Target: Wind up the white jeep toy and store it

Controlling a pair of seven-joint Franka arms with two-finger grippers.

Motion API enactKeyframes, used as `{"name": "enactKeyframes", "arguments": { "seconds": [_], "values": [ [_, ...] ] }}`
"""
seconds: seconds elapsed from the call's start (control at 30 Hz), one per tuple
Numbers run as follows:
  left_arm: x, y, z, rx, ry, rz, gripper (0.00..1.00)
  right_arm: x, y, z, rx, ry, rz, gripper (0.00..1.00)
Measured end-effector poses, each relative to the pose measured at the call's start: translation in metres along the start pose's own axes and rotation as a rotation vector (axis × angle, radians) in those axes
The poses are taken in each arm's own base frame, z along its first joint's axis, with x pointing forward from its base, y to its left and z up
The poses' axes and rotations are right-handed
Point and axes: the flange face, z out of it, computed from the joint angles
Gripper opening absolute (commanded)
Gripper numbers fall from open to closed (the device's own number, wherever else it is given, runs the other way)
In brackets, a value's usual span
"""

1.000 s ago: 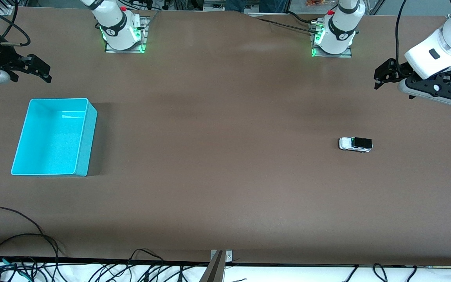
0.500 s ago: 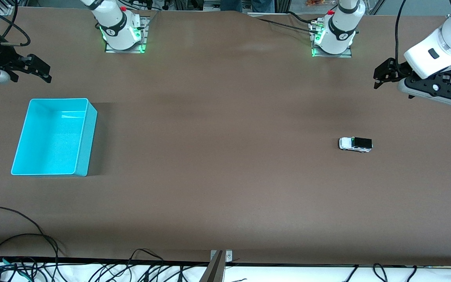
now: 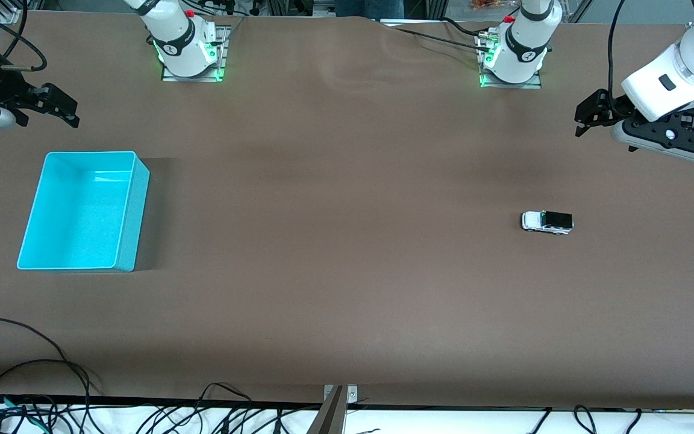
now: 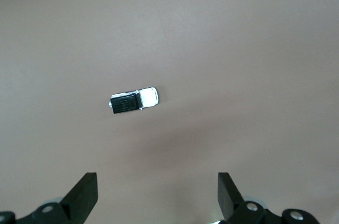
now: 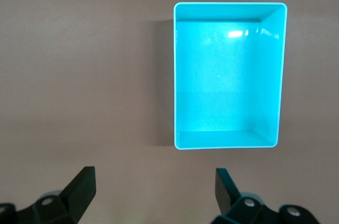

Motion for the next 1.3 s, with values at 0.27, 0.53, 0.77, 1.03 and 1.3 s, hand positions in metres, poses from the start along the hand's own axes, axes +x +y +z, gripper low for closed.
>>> {"name": "enactKeyframes", "arguments": {
  "seconds": [0.27,0.53,0.77,1.03,1.3],
  "values": [
    [-0.0002,-0.0014,-0.0006,0.0,0.001,-0.002,1.0,0.0,0.0,0.0,0.0,0.0,0.0,1.0],
    [-0.001,-0.006,-0.0067,0.001,0.014,-0.005,1.0,0.0,0.0,0.0,0.0,0.0,0.0,1.0],
    [-0.0014,-0.0078,-0.0068,0.001,0.014,-0.008,1.0,0.0,0.0,0.0,0.0,0.0,0.0,1.0],
    [-0.0018,-0.0096,-0.0066,0.001,0.013,-0.009,1.0,0.0,0.0,0.0,0.0,0.0,0.0,1.0],
    [-0.0014,-0.01,-0.0054,0.0,0.009,-0.009,1.0,0.0,0.0,0.0,0.0,0.0,0.0,1.0]
  ]
}}
